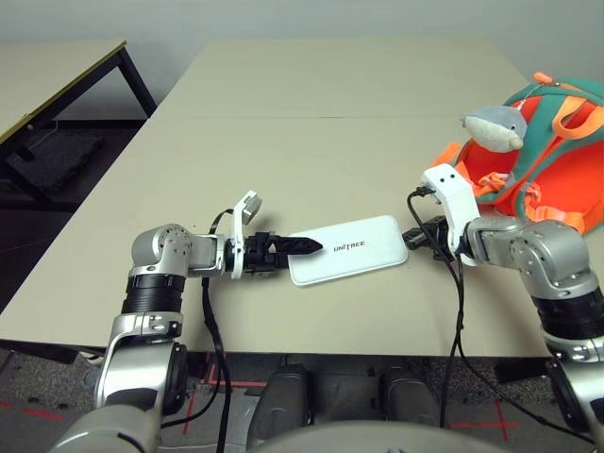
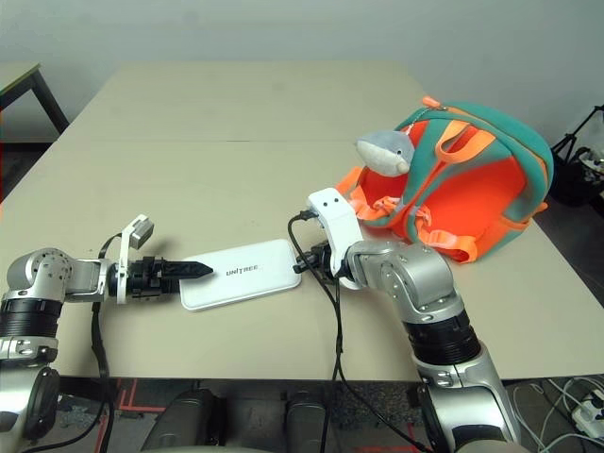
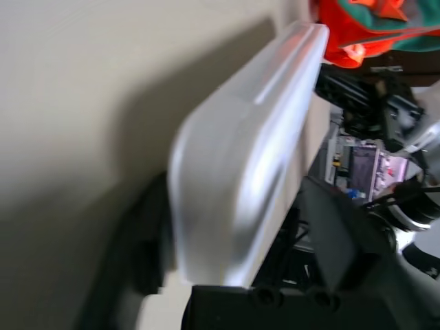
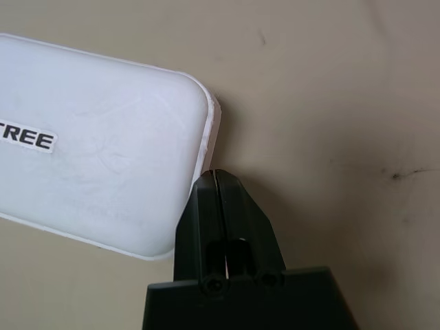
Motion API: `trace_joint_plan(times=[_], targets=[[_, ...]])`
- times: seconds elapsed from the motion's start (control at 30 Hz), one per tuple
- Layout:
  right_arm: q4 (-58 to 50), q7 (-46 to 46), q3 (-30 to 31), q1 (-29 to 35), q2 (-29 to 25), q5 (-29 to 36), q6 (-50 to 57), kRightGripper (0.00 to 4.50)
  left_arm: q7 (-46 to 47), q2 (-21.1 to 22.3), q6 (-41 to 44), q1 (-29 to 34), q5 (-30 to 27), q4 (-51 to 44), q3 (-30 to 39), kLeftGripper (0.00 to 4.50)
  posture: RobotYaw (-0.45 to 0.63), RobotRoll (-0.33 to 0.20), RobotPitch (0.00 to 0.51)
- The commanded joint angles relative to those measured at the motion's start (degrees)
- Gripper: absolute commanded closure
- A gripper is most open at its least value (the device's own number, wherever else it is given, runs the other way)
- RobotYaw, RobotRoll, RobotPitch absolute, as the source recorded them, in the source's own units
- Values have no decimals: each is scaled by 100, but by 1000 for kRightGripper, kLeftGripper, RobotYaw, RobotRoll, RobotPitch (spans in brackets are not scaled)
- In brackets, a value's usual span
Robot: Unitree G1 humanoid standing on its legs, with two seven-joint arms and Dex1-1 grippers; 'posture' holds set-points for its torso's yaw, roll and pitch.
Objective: Put the pencil case into the backpack and zip it.
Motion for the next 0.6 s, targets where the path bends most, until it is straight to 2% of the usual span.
trace_joint_plan(times=[0.03, 0.1, 0.17, 0.27, 0.37, 0.43, 0.53, 0.6], targets=[[56, 41, 115, 33, -59, -123, -151, 4500, -43, -15, -48, 108, 25, -77, -87, 2275, 80, 0, 29], [67, 40, 76, 85, -89, -191, -267, 4500, -20, -28, -113, 83, 34, -77, -16, 2758, 80, 0, 29], [28, 18, -136, 173, -71, -196, -385, 4500, -33, 8, -123, 48, 0, -142, 78, 3049, 78, 0, 29], [-156, -60, -591, 344, -55, -167, -485, 4500, 3, 50, -107, 33, -91, -348, 275, 3096, 82, 0, 31], [-809, -191, -1383, 720, -109, -156, -824, 3872, 237, 10, -23, -14, -304, -804, 819, 3096, 80, 0, 31], [-1318, -319, -1824, 906, -167, -133, -689, 3223, 412, -17, 93, -36, -416, -1081, 1157, 3096, 60, 0, 32], [-2234, -711, -2539, 975, 147, -24, -152, 2332, 646, 25, 141, -159, -450, -1346, 1546, 3101, 19, 0, 38], [-2963, -1101, -3077, 1003, 629, -78, 377, 1626, 796, 80, 184, -380, -454, -1361, 1812, 3121, -15, 0, 42]])
